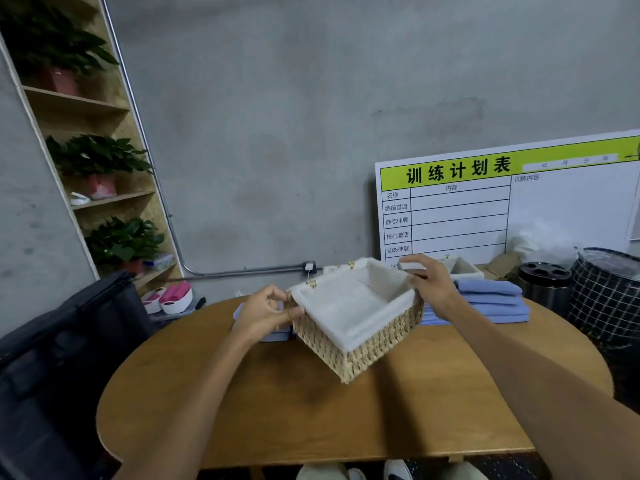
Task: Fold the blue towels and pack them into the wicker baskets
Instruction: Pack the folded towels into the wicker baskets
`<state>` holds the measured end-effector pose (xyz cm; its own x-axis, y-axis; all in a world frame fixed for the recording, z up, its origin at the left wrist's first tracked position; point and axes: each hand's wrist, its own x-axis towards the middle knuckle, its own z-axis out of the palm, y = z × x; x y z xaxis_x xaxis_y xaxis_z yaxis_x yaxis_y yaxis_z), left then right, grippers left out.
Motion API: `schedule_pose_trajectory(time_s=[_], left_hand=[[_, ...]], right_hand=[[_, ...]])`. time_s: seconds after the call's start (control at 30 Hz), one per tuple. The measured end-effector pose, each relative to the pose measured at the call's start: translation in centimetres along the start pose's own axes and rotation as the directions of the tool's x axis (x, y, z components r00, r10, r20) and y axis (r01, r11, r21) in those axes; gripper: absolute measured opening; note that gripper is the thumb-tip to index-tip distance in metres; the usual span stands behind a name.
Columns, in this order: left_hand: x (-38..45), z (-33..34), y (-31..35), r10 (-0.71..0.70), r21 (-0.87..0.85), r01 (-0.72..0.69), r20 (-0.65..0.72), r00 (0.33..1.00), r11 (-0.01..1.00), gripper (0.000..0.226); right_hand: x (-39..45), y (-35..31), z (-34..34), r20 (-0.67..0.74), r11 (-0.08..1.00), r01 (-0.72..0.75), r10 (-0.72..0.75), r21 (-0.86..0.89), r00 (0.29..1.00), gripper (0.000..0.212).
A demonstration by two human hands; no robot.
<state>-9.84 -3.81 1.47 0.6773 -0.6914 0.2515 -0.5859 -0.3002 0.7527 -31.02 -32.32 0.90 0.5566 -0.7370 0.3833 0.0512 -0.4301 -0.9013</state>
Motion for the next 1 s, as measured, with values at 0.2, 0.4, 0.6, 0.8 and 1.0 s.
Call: schedule_pose_trajectory(time_s=[0.2, 0.4, 0.6, 0.8, 1.0], left_hand=[[-3.9, 3.6, -2.8, 0.155, -0.064, -0.162, -0.099, 0.983, 0.985, 0.064], [-7.1, 7.8, -6.3, 0.213, -0.136, -0.233, -0.146, 0.966, 0.963, 0.065], [-7.3, 10.1, -5.9, 0.162, 0.032, -0.163, 0.036, 0.986, 0.986, 0.075], [-7.3, 11.2, -5.7, 0.235, 0.275, -0.263, 0.133, 0.963, 0.925, 0.074], [-6.9, 10.8, -5.7, 0.344, 0.291, -0.405, 0.238, 0.908, 0.867, 0.065]], right_hand=[[-2.4, 4.2, -0.7, 0.139, 0.999, -0.028, 0.026, 0.015, 0.99, 0.039], [-2.9, 7.6, 0.5, 0.245, 0.998, -0.06, 0.059, -0.001, 0.968, 0.04], [-2.0, 10.0, 1.6, 0.208, 0.994, -0.056, 0.076, -0.098, 0.975, 0.033], [-0.5, 12.3, 2.6, 0.181, 0.976, -0.011, 0.051, -0.217, 0.982, 0.029], [0.7, 12.1, 4.2, 0.232, 0.959, 0.029, 0.04, -0.283, 0.972, 0.027]])
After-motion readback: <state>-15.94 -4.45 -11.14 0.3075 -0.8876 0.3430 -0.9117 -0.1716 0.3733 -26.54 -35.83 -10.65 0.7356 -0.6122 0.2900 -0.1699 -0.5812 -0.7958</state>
